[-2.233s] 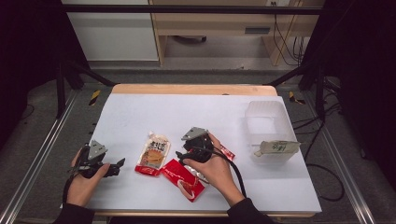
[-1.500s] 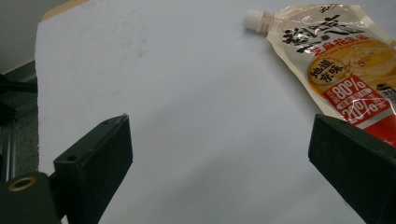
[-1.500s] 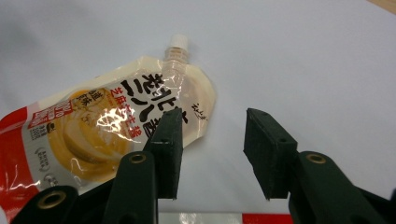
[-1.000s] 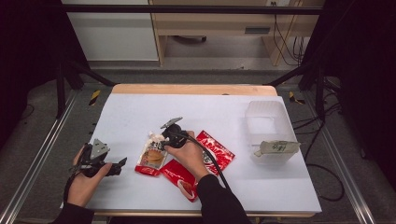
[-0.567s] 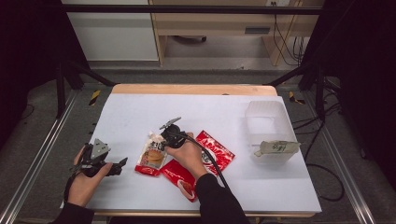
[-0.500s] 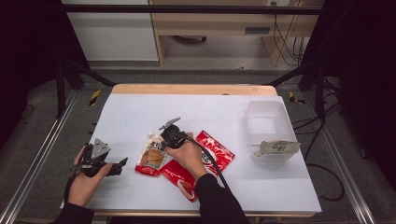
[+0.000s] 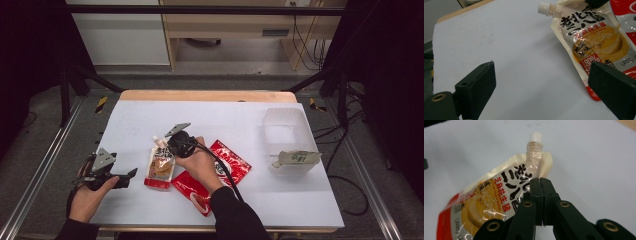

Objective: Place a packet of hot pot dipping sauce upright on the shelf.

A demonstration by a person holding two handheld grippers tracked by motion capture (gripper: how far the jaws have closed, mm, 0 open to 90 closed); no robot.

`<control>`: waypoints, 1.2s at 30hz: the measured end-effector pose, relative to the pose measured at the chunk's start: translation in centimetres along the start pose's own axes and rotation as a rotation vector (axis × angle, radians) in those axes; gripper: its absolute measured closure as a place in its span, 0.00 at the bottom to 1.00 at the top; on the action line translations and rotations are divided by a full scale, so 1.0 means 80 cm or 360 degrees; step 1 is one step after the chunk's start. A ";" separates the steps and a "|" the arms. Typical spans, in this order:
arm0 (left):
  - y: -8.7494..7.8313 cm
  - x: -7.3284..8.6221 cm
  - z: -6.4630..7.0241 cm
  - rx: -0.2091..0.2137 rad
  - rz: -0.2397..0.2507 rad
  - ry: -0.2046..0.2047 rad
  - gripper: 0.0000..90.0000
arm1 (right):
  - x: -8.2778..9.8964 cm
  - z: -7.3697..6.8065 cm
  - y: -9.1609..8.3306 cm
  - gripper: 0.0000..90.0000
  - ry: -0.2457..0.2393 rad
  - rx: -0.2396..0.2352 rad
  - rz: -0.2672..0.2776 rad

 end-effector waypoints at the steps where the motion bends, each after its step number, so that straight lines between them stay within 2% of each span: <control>1: -0.002 -0.001 -0.001 0.0016 0.0006 -0.0004 0.09 | -0.003 -0.002 -0.004 1.00 -0.0013 0.0003 0.0015; 4: -0.005 -0.006 -0.001 0.0049 0.0004 0.0006 0.10 | -0.016 -0.009 -0.023 1.00 -0.0073 0.0007 0.0060; 7: -0.010 -0.013 -0.001 0.0065 -0.0005 0.0054 0.10 | -0.025 -0.014 -0.037 1.00 -0.0112 0.0008 0.0097; 11: -0.018 -0.021 -0.002 0.0075 -0.0032 0.0131 0.11 | -0.037 -0.030 -0.054 1.00 -0.0190 0.0003 0.0137; 14: -0.024 -0.027 -0.006 0.0103 -0.0034 0.0153 0.12 | -0.042 -0.044 -0.061 1.00 -0.0256 -0.0020 0.0157; 20: -0.035 -0.036 -0.011 0.0148 0.0000 0.0185 0.16 | -0.044 -0.068 -0.072 1.00 -0.0364 -0.0071 0.0187; 24: -0.040 -0.042 -0.011 0.0169 0.0018 0.0236 0.18 | -0.045 -0.081 -0.076 1.00 -0.0423 -0.0101 0.0191; 28: -0.041 -0.047 -0.010 0.0200 0.0045 0.0250 0.20 | -0.044 -0.089 -0.080 1.00 -0.0474 -0.0128 0.0185; 36: -0.039 -0.060 -0.001 0.0249 0.0065 0.0329 0.27 | -0.043 -0.096 -0.083 1.00 -0.0523 -0.0156 0.0169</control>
Point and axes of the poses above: each handheld gripper's, and its own axes: y roughly forward along the jaws, x roughly out of its underside, z roughly to its right, the point moved 4 cm from there along y, roughly forward along the jaws, and after that the axes turned 10 degrees about -z, right-handed, at the moved point
